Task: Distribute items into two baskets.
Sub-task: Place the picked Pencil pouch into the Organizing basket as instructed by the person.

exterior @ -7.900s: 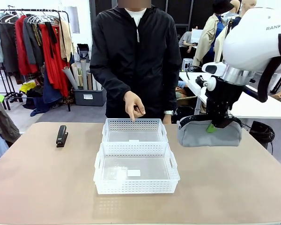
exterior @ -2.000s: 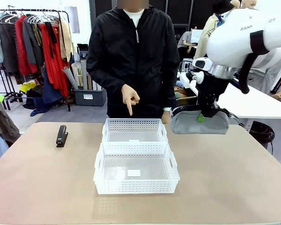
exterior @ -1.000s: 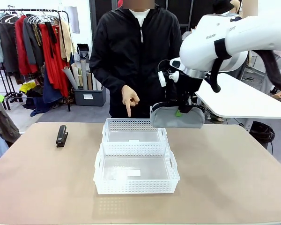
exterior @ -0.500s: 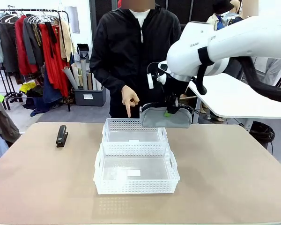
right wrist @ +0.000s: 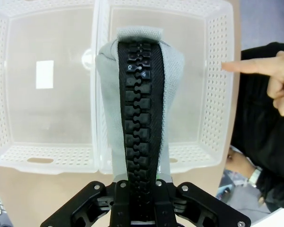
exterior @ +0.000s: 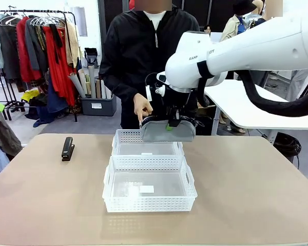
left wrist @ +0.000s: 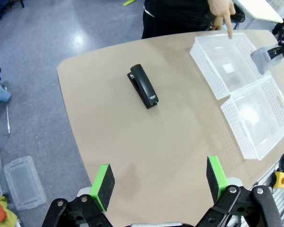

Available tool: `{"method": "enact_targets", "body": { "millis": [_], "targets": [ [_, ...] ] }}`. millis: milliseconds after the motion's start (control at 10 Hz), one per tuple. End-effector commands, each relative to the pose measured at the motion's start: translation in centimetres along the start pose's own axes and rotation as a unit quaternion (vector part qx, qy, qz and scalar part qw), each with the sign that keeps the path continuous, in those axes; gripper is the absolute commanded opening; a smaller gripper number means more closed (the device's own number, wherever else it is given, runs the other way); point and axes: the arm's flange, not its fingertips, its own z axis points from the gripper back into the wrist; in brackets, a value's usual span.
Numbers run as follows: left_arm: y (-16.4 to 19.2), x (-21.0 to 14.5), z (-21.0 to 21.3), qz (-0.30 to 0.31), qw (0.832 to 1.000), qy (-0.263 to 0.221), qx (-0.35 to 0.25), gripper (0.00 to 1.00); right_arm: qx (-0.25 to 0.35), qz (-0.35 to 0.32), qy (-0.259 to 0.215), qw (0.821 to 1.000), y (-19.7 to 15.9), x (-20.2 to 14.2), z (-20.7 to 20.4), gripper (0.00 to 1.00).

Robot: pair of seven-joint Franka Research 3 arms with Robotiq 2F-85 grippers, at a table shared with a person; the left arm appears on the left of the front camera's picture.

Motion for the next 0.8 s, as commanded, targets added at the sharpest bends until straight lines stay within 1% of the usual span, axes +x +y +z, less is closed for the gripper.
{"method": "enact_targets", "body": {
  "millis": [0,100,500,700],
  "targets": [
    [0.0,-0.1,0.0,0.001,1.0,-0.004,-0.005,1.0,-0.008,-0.008,0.012,1.0,-1.3,1.5,0.1,0.0],
    [0.0,-0.1,0.0,0.001,1.0,-0.004,-0.005,1.0,-0.007,-0.002,0.006,1.0,-1.8,2.2,-0.4,0.0],
    [0.0,-0.1,0.0,0.001,1.0,-0.004,-0.005,1.0,-0.008,0.0,0.02,1.0,-3.7,4.8,-3.1,0.0],
    [0.0,-0.1,0.0,0.001,1.0,-0.004,-0.005,1.0,-0.008,0.003,0.01,1.0,-4.2,5.6,-4.6,0.0]
  ]
}}
